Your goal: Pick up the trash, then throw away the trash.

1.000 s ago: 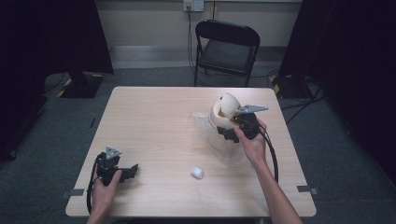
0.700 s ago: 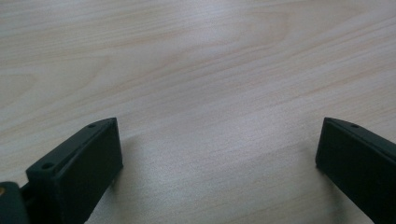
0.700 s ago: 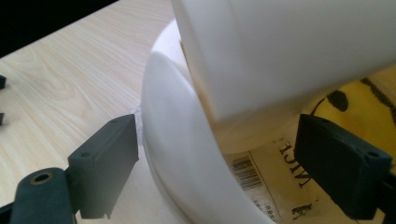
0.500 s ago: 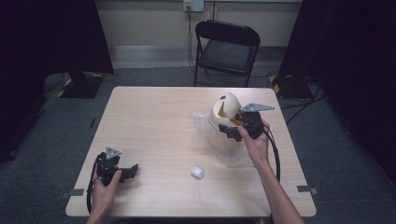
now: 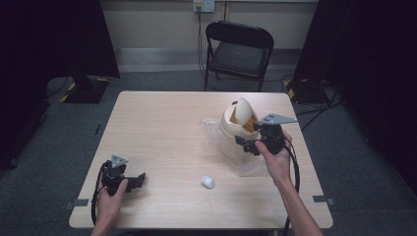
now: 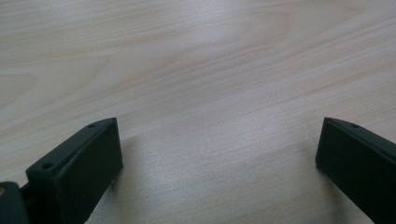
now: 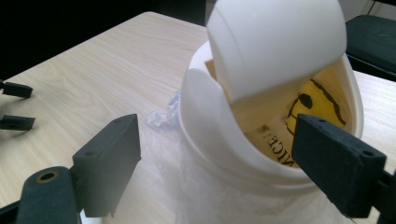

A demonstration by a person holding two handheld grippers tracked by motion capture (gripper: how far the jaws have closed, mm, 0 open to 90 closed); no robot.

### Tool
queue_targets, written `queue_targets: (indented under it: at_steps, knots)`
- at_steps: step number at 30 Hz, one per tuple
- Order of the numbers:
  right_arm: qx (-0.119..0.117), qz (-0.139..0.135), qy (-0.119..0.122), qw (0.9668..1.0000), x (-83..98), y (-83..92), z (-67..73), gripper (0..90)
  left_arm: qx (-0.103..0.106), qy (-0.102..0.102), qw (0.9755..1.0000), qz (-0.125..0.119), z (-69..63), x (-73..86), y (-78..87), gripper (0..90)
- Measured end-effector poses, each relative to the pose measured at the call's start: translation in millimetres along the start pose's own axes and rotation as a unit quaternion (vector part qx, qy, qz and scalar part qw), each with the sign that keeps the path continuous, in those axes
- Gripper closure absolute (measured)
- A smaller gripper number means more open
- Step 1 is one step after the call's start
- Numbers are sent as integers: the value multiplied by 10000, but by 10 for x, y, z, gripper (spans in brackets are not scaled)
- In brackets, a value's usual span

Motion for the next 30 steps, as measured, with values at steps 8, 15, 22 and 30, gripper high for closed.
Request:
queue_targets:
  at_steps: [8,15,22,30]
  knots:
    - [-82,-41,71,9999,52,148,200,157,1,-1,10000,2,0,0,0,0]
    - [-311,-90,45,9995,201,155,450,193,0,1,10000,0,0,0,0,0]
    - [-814,153,137,9965,462,-96,773,268,1,-2,10000,2,0,0,0,0]
    - [-1316,576,213,9894,622,-439,939,390,1,-1,10000,2,0,0,0,0]
Point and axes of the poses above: each handheld gripper's, and its own axes: y roughly backward along the jaws, x roughly out of its underside, z roughly to its left, the point moved 1 cm from there along -y, roughly forward along the jaws, and after that the axes turned 14 degrees about y, right-handed, at the moved point
